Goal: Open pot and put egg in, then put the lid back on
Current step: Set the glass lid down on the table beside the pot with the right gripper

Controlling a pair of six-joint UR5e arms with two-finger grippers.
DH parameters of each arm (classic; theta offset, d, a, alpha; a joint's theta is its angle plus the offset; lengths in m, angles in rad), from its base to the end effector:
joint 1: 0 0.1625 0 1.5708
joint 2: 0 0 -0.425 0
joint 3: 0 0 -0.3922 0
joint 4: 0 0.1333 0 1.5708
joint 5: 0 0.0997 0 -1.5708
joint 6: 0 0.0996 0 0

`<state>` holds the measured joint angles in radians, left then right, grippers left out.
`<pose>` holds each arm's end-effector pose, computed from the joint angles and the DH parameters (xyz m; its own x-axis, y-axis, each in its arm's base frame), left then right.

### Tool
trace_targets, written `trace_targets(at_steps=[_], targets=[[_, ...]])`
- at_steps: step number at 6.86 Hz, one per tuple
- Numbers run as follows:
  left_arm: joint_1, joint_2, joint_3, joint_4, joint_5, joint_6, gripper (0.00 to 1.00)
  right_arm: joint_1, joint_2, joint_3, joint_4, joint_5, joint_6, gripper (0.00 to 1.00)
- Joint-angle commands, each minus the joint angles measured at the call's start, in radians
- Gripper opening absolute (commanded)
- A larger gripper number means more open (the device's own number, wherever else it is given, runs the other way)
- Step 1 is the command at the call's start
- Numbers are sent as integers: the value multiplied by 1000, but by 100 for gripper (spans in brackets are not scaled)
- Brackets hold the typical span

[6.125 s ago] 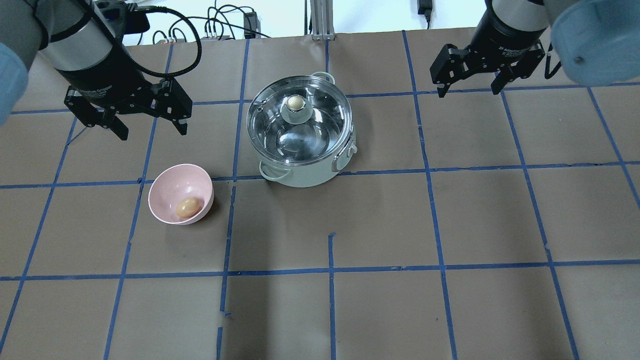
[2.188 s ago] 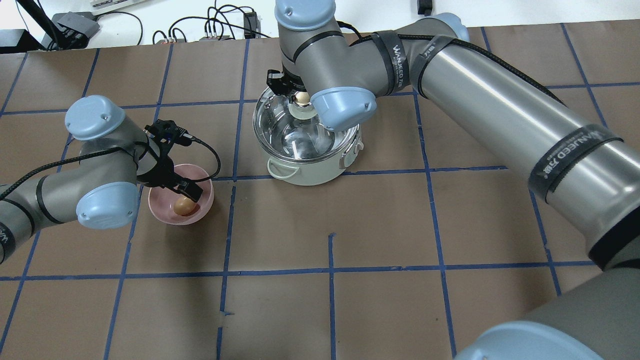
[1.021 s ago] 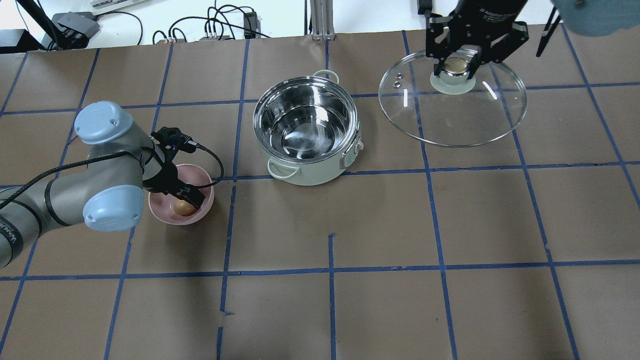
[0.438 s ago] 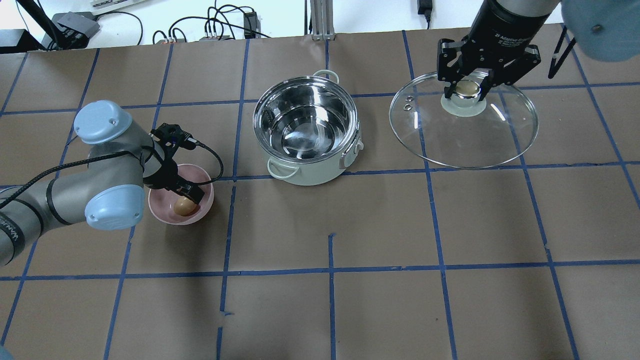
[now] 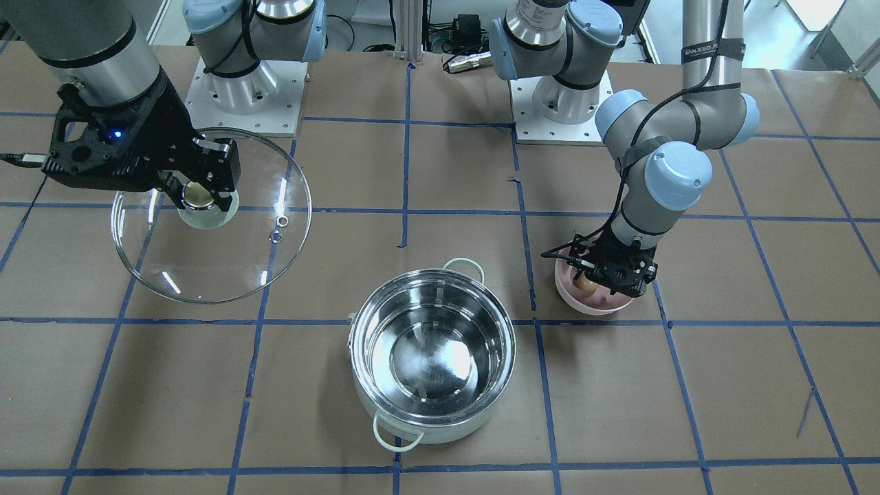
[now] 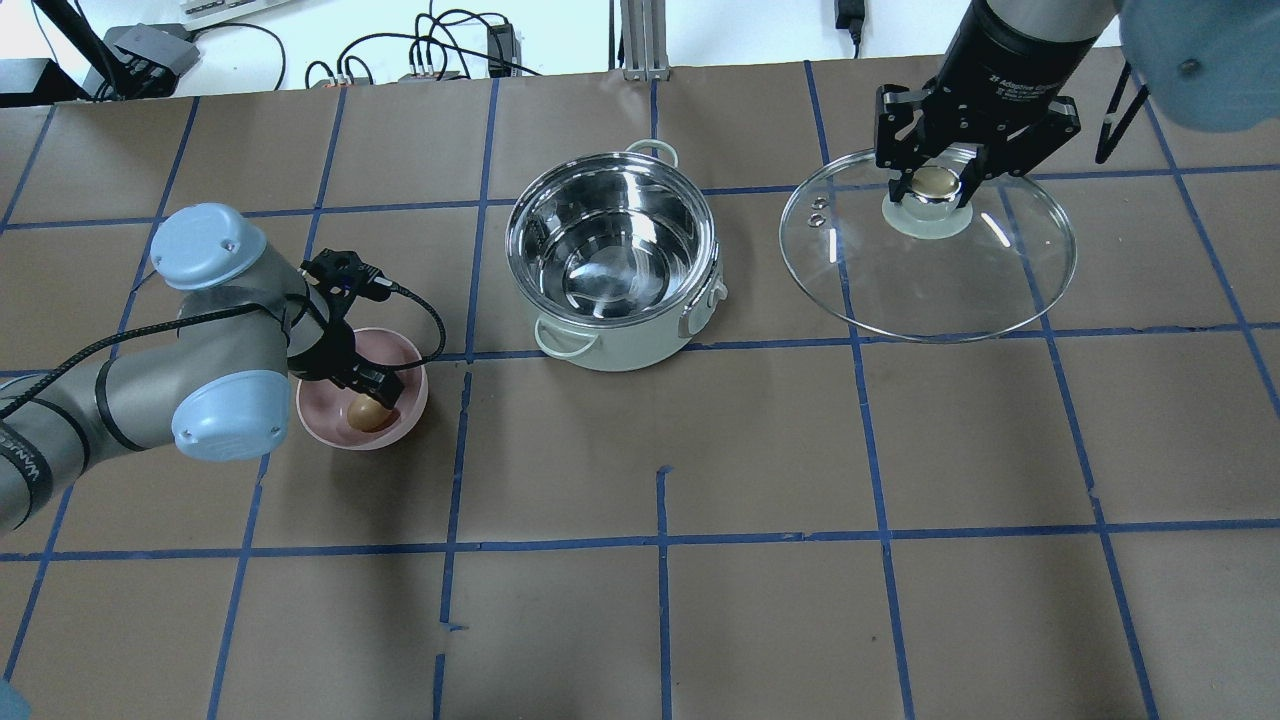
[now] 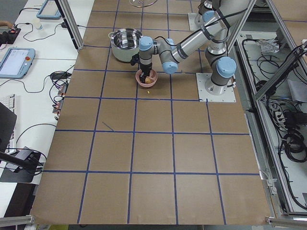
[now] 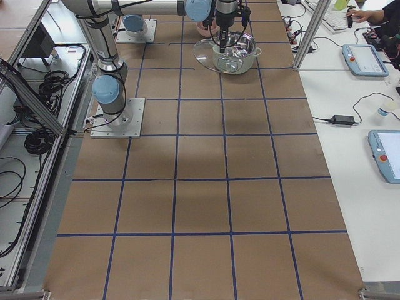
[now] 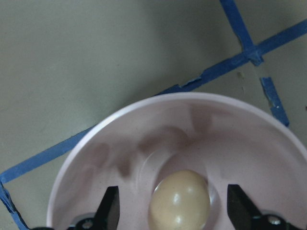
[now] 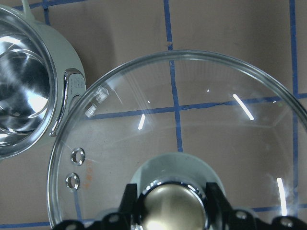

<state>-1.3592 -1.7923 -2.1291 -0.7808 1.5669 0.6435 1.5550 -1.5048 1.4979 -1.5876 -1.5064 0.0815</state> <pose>-0.0314 -0.4905 0.2028 -0.9082 0.4186 -0.0030 0.4186 0.9081 -0.0105 0.1314 -0.5244 0.4923 -0.9932 0.0956 -0.0660 0.0970 0.9951 -0.0184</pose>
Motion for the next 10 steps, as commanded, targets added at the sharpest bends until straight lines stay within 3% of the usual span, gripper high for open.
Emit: trace_targets(at_steps=[1, 3, 5, 7, 8, 10], targets=[[0, -1, 1, -1, 4, -4, 55, -1, 0, 1, 0, 2, 0, 8], [0, -1, 0, -3, 2, -4, 57, 0, 0, -2, -15, -3, -2, 8], [0, -1, 0, -3, 2, -5, 52, 2, 0, -4, -20, 3, -24, 8], [0, -1, -5, -3, 4, -10, 53, 2, 6, -1, -95, 6, -55, 8], [0, -1, 0, -3, 13, -8, 55, 2, 8, -1, -97, 5, -57, 8], [2, -1, -8, -8, 13, -10, 70, 2, 8, -1, -94, 5, -55, 8]])
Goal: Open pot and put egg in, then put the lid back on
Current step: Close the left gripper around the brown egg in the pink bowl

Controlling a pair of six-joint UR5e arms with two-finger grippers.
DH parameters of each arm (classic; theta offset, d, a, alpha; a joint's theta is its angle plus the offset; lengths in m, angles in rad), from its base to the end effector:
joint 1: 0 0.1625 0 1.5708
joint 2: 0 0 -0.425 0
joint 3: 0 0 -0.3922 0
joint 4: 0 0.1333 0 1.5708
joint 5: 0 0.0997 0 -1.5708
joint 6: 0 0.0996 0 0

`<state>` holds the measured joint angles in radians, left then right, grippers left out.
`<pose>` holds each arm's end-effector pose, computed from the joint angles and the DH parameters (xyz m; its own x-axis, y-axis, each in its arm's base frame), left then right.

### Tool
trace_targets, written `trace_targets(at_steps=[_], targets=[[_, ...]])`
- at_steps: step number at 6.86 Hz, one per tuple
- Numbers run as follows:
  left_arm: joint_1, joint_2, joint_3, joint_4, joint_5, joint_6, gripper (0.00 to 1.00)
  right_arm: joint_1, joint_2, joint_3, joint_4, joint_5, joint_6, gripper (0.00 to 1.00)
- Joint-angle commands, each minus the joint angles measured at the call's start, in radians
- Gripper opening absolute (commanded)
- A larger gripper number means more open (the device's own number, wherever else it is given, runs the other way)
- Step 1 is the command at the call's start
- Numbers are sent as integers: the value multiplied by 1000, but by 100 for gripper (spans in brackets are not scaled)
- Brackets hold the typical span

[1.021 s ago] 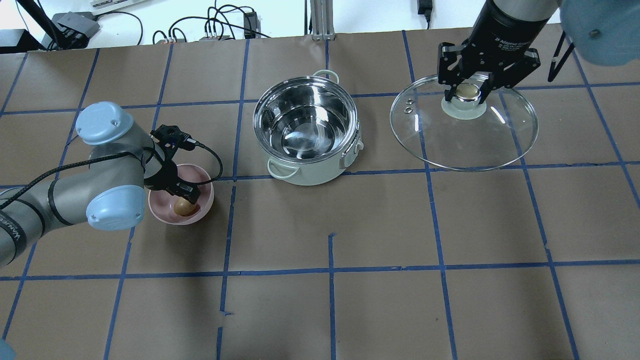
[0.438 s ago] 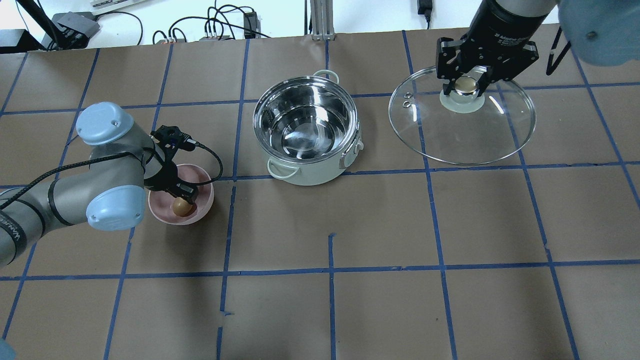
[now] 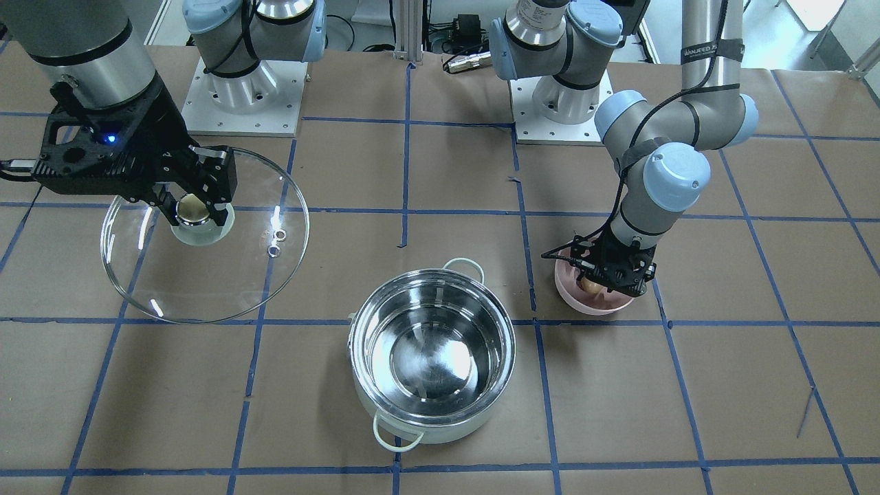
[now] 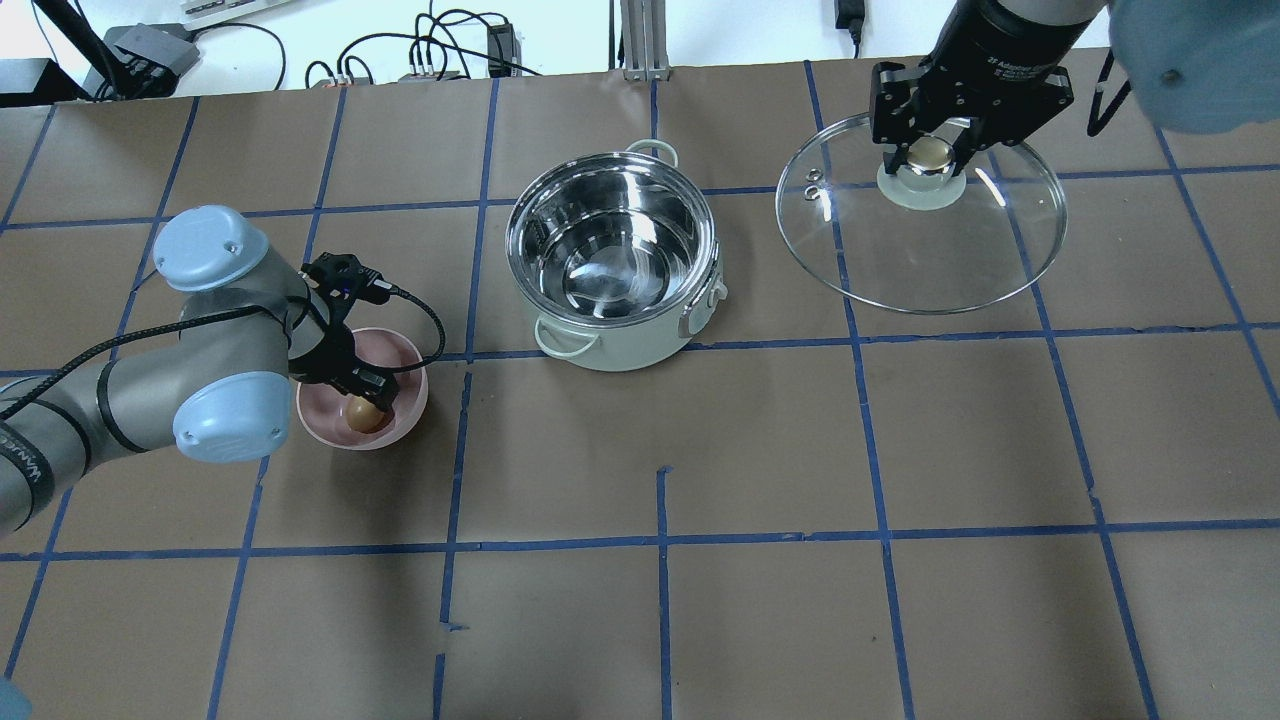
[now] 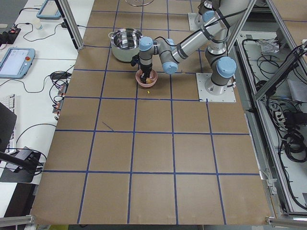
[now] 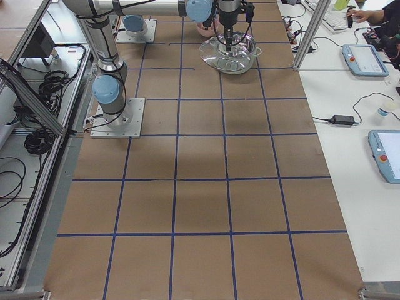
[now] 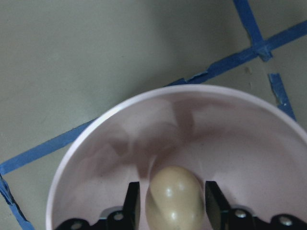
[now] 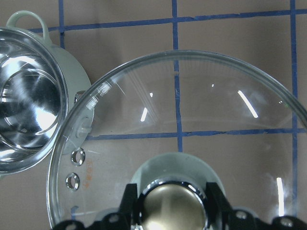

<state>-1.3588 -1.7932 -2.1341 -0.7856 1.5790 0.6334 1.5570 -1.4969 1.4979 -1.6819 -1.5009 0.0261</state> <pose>-0.0305 -0.4880 0.2000 -0.9125 0.4090 -0.0063 0.4090 0.9125 0.0053 0.1329 -0.5355 0.4981 -0.9969 0.0320 -0.0723 0.0397 0.9934 -0.1080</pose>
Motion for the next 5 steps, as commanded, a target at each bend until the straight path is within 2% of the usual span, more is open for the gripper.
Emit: trace_targets(at_steps=[1, 3, 5], targets=[[1, 0, -4, -10, 1, -1, 75, 0, 0, -1, -1, 1, 0, 9], [1, 0, -4, -36, 1, -3, 76, -2, 0, 1, 1, 1, 0, 9], [1, 0, -7, -56, 3, -7, 71, -3, 0, 2, 2, 1, 0, 9]])
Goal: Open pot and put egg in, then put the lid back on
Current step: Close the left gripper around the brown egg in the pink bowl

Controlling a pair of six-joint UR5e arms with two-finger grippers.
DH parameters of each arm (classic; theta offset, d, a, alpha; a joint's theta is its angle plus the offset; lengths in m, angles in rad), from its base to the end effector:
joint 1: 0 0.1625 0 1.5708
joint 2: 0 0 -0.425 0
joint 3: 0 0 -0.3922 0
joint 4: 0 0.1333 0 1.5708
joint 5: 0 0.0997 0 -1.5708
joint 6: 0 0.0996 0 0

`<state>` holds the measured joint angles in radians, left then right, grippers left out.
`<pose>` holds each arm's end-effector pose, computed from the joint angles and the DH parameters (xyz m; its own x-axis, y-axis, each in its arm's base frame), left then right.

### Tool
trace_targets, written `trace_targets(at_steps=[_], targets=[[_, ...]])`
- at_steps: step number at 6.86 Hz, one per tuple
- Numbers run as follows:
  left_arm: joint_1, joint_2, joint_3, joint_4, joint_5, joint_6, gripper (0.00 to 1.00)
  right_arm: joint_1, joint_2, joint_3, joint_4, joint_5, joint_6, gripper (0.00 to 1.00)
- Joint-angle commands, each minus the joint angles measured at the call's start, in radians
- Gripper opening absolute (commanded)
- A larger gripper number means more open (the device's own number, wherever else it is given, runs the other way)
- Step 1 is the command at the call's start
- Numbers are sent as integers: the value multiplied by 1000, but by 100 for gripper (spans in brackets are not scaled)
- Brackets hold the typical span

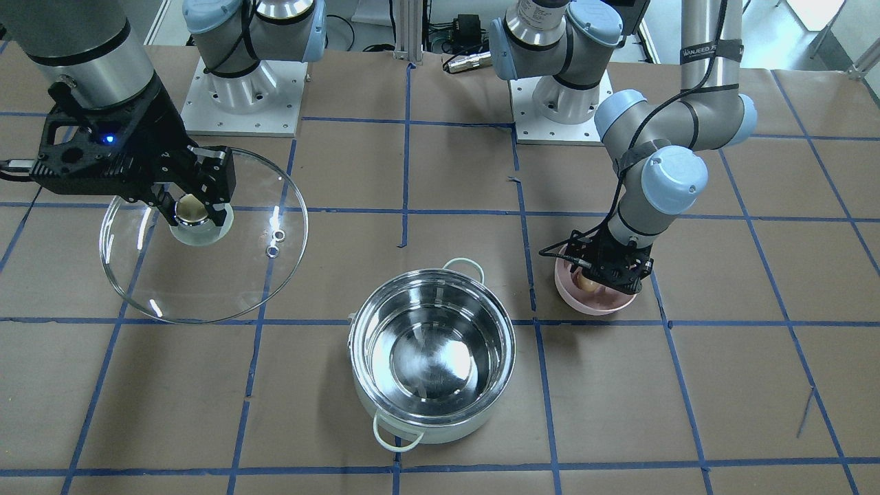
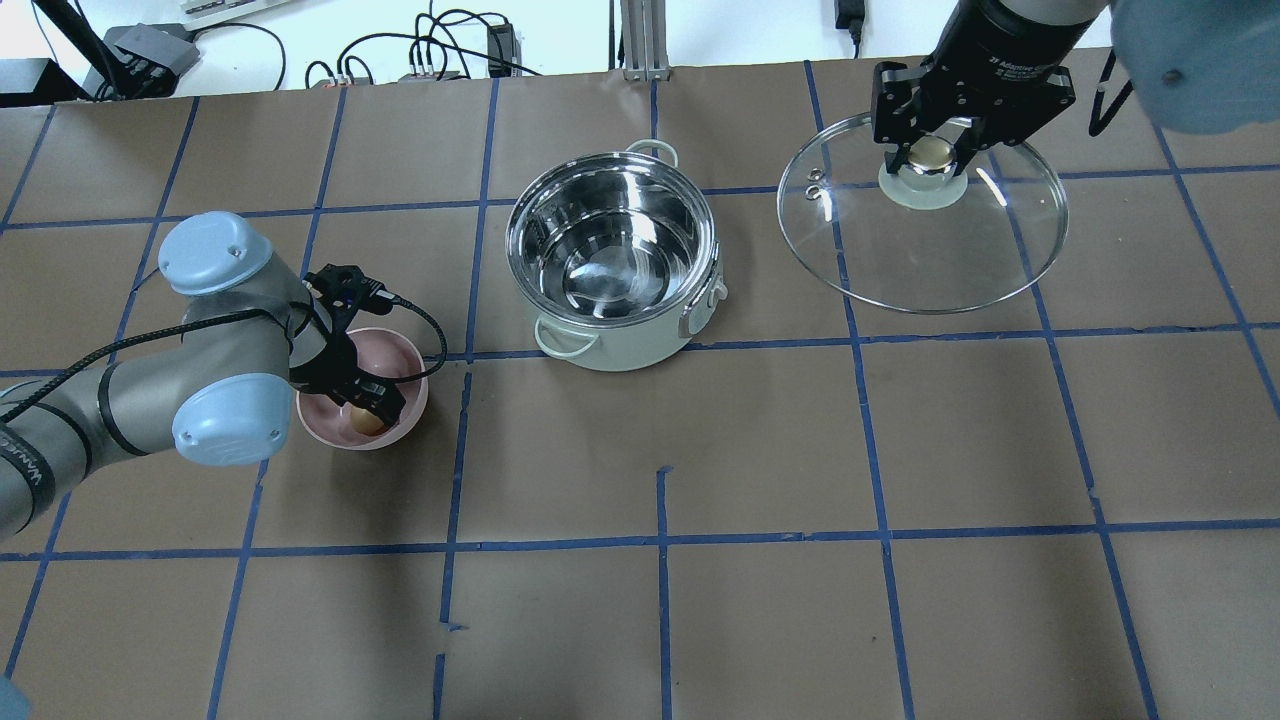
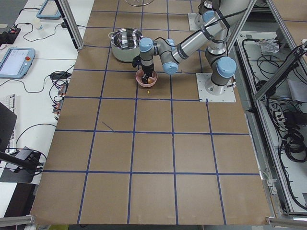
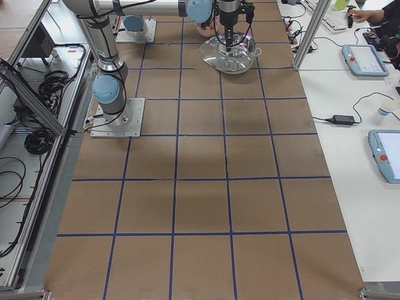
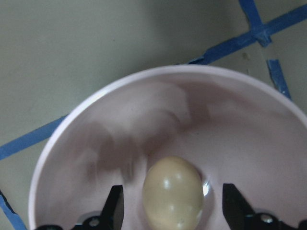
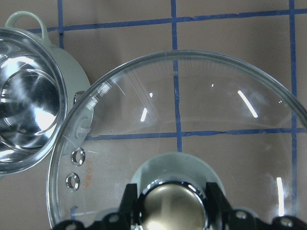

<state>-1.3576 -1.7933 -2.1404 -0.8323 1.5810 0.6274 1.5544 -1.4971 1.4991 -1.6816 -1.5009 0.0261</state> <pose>-0.0312 -0.4810 0.1930 -0.9153 0.4021 0.0232 0.4027 0.9140 0.0494 0.1315 -0.5356 0.4976 -0.9968 0.0347 -0.0722 0.0423 0.9934 -0.1067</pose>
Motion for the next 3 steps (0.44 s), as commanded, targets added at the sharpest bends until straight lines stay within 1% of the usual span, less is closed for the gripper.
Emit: trace_targets(at_steps=[1, 2, 3], targets=[[0, 0, -1, -11, 2, -20, 58, -1, 1, 1, 2, -1, 0, 9], [0, 0, -1, -10, 2, -23, 44, -1, 2, 1, 2, -1, 0, 9], [0, 0, -1, -10, 2, -23, 33, -1, 2, 1, 5, -1, 0, 9]])
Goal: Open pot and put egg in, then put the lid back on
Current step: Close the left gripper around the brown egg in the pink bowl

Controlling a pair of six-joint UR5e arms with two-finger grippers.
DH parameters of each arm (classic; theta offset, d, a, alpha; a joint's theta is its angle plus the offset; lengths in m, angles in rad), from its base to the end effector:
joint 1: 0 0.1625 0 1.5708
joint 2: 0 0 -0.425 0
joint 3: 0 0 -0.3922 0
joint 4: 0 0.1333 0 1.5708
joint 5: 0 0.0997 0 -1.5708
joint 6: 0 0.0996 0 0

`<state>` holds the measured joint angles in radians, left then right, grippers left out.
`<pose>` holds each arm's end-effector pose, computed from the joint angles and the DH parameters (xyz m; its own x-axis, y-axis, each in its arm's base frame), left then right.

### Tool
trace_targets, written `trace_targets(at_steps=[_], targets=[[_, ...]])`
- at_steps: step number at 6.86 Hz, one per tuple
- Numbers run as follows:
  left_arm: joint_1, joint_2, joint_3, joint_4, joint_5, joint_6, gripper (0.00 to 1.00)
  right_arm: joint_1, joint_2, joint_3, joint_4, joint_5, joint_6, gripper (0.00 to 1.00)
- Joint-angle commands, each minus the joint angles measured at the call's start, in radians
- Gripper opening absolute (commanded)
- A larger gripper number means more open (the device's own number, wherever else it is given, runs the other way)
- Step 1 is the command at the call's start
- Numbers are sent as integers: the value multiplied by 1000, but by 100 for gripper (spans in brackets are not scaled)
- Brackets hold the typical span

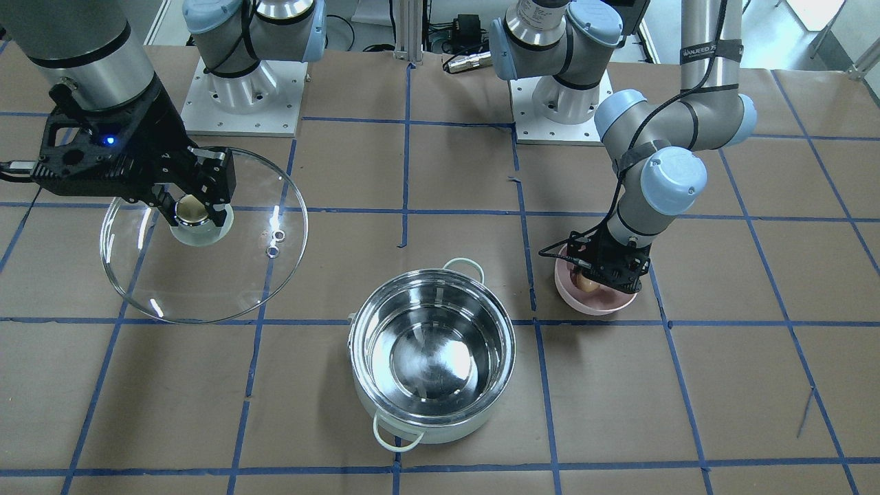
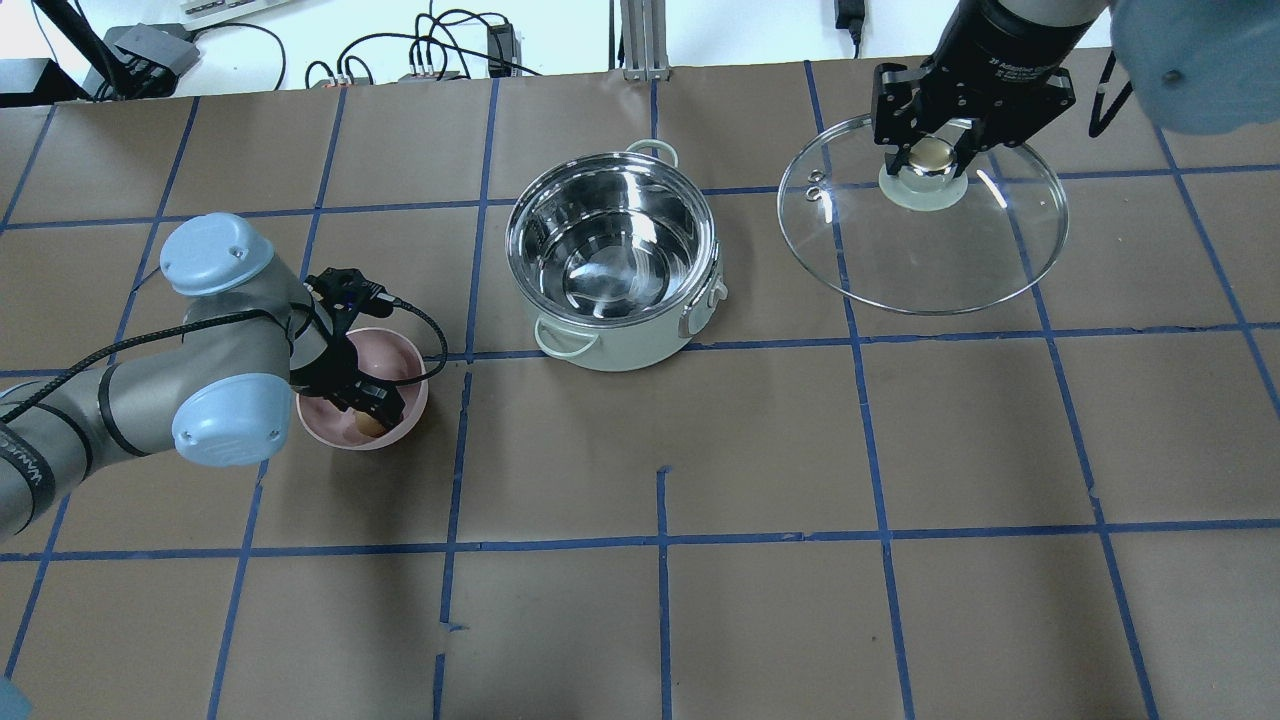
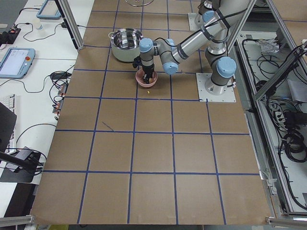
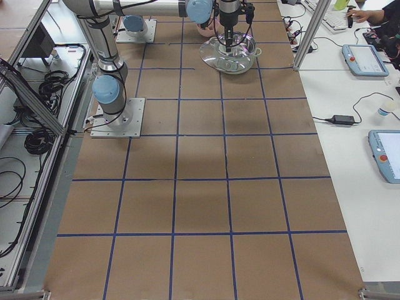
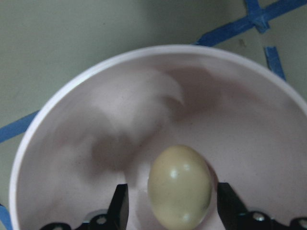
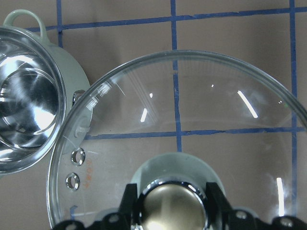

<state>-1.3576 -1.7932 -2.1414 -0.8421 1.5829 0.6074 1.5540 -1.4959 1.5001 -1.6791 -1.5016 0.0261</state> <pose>-0.0313 -0.4795 0.1918 -0.9231 0.3836 0.0268 0.3845 0.9212 0.0597 0.1312 -0.5358 0.4962 -0.9968 0.0355 -0.0715 0.0427 0.9939 -0.1021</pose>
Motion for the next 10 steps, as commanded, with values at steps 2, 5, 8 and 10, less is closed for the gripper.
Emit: trace_targets(at_steps=[2, 5, 8, 10], targets=[[0, 1, 1, 1, -3, -3, 20, -3, 0, 0, 2, -2, 0, 9], [0, 9, 15, 3, -7, -3, 3, 3, -9, 0, 6, -2, 0, 10], [-8, 50, 87, -90, -7, -53, 3, -6, -7, 9, 6, 0, -2, 9], [-23, 71, 257, -310, -21, -157, 3, -6, -10, 9, 9, -3, -5, 10]])
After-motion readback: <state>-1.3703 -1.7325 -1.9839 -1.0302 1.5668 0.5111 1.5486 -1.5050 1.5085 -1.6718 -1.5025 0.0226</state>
